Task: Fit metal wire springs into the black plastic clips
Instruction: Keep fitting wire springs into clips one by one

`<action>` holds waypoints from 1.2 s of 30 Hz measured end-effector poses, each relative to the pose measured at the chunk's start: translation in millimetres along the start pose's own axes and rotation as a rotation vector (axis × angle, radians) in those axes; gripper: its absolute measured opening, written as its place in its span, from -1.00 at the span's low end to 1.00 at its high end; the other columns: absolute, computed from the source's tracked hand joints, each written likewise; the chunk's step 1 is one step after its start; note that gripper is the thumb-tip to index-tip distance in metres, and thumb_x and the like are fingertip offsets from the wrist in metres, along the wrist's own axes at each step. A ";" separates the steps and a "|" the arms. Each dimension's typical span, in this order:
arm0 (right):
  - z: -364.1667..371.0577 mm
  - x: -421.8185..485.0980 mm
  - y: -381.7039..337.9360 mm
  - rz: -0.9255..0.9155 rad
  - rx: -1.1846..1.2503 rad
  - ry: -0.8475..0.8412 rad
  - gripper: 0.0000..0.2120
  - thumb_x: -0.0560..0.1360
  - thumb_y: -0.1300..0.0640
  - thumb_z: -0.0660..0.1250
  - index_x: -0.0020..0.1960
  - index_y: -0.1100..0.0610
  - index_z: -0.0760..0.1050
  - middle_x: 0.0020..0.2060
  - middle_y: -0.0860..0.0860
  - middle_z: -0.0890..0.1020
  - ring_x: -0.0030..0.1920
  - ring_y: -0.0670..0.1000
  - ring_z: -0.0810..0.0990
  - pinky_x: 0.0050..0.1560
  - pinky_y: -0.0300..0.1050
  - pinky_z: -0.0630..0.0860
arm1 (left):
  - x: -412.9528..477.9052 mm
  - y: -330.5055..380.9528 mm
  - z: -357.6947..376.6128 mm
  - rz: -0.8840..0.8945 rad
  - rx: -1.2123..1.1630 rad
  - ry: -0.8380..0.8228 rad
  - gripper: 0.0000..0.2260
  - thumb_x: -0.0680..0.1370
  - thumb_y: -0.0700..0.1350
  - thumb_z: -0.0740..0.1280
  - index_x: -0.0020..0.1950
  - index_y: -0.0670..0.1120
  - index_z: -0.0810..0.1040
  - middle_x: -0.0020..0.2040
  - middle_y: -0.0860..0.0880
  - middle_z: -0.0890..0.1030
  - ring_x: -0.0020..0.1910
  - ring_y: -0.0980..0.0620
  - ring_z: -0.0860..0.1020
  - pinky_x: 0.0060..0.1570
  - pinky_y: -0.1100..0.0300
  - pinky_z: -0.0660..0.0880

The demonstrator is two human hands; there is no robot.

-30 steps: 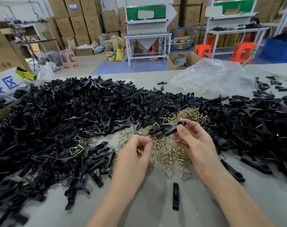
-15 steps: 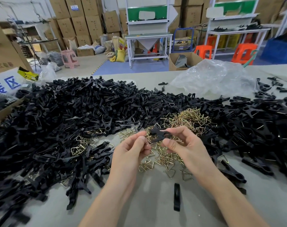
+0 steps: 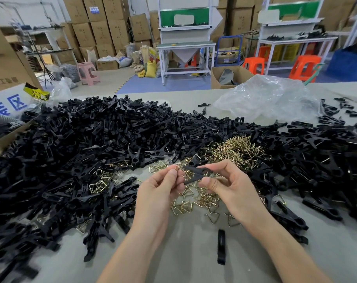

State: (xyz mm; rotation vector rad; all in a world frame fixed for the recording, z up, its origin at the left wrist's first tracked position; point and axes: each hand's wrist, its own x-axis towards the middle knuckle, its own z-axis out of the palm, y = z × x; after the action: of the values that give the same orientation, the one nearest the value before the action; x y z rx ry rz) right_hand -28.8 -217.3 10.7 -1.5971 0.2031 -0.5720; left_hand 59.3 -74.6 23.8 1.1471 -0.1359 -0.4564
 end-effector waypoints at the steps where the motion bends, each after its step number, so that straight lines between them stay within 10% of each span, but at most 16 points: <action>1: -0.4 0.0 0.0 -0.001 0.002 0.004 -0.68 0.51 0.21 0.49 -0.09 -0.24 0.57 0.08 -0.15 0.72 0.01 0.23 0.68 0.04 -0.02 0.67 | 0.0 0.6 0.1 0.000 -0.002 -0.001 -0.85 0.60 -0.26 0.35 -0.07 -0.16 0.72 -0.17 -0.12 0.70 -0.27 0.10 0.63 -0.21 0.31 0.60; 28: 4.0 -3.0 -4.5 -0.027 -0.030 -0.026 -0.69 0.47 0.21 0.52 -0.12 -0.21 0.55 0.07 -0.16 0.72 -0.14 -0.14 0.68 -0.06 -0.35 0.53 | -9.9 -5.5 12.5 -0.119 -0.085 0.047 -0.75 0.56 -0.12 0.40 -0.31 -0.05 0.72 -0.24 0.00 0.67 -0.31 0.14 0.59 -0.24 0.23 0.49; 36: 4.9 -4.2 -1.4 -0.014 -0.070 -0.014 -0.69 0.48 0.19 0.52 -0.09 -0.22 0.55 0.03 -0.13 0.73 -0.08 -0.03 0.70 -0.07 -0.20 0.62 | -12.8 -8.3 17.1 -0.093 -0.095 0.095 -0.89 0.59 -0.15 0.37 -0.10 -0.12 0.65 -0.21 -0.02 0.69 -0.29 0.14 0.58 -0.19 0.21 0.48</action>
State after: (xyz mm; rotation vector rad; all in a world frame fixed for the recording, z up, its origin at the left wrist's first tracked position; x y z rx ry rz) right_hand -30.3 -210.9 11.0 -1.6710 0.2037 -0.5699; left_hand 39.8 -86.5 25.1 1.0830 0.0222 -0.4849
